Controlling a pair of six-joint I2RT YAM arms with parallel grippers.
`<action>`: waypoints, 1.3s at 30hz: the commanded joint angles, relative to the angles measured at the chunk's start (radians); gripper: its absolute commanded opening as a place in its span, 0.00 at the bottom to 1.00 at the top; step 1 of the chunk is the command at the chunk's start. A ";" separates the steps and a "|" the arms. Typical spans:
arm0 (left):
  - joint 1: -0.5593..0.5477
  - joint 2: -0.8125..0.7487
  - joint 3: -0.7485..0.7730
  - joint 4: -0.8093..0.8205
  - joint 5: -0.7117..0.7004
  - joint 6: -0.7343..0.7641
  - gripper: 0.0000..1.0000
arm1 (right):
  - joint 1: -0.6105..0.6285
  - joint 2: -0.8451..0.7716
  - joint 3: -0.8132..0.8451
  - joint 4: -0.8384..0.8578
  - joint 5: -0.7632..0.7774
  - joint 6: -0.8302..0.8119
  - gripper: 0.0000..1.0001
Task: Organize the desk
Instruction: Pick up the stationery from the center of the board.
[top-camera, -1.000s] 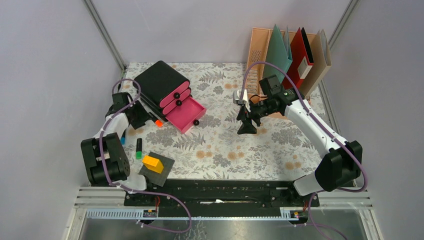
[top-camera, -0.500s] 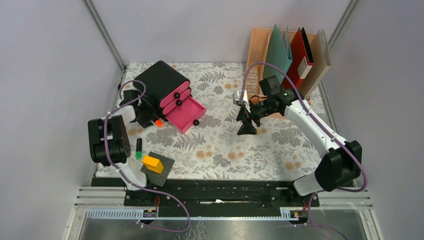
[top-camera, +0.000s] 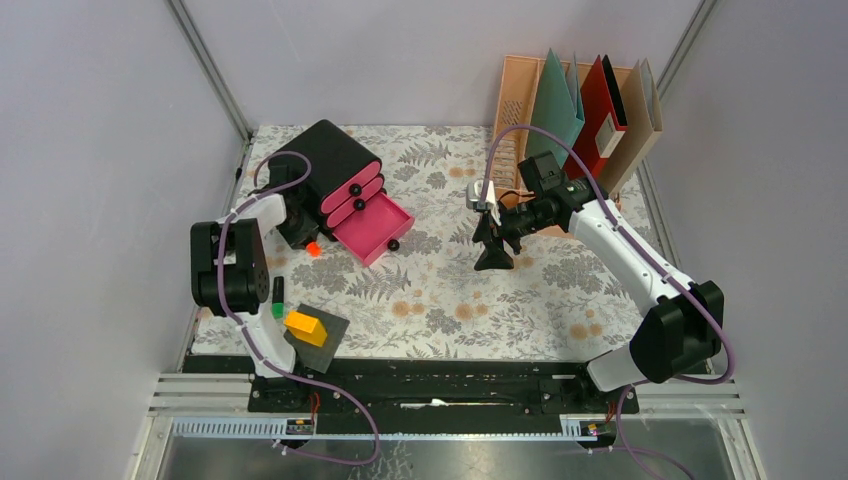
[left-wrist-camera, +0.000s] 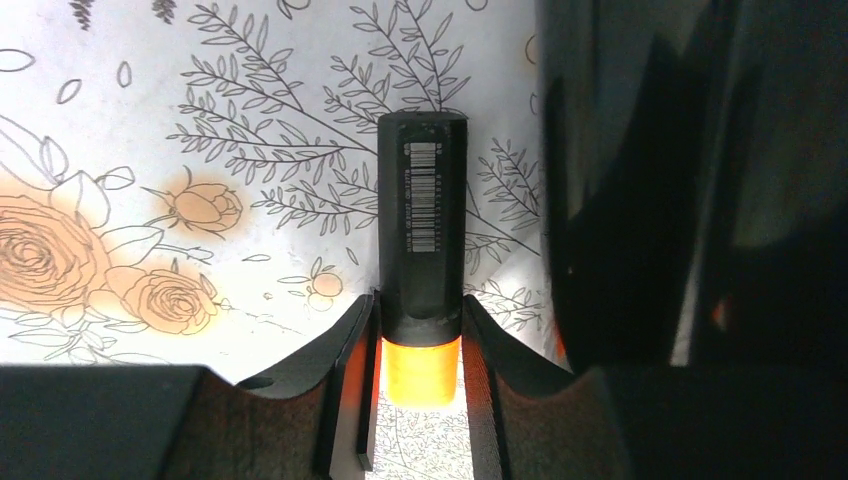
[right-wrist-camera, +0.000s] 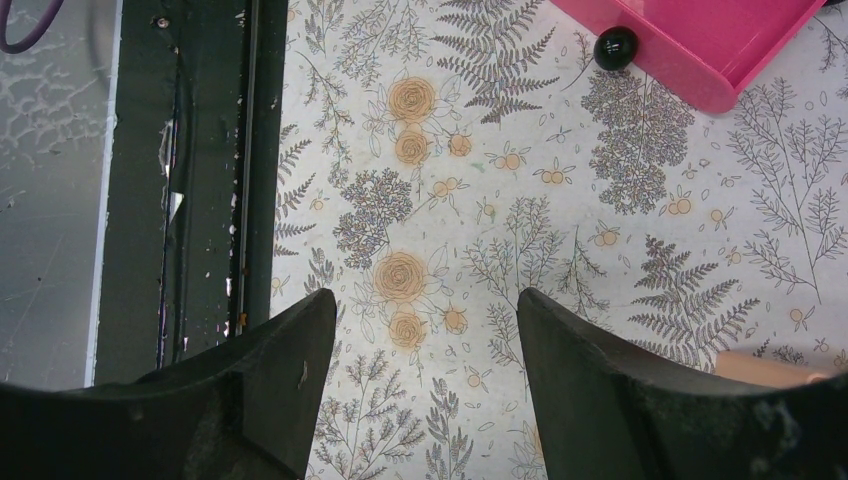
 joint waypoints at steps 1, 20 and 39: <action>-0.009 0.034 -0.055 -0.086 -0.153 0.069 0.32 | -0.005 -0.031 -0.004 0.005 -0.028 -0.015 0.74; -0.007 -0.181 -0.185 -0.001 -0.066 0.115 0.00 | -0.005 -0.062 -0.001 -0.004 -0.041 -0.022 0.74; 0.000 -0.840 -0.350 0.046 0.074 0.116 0.00 | -0.005 -0.068 -0.002 -0.002 -0.048 -0.020 0.74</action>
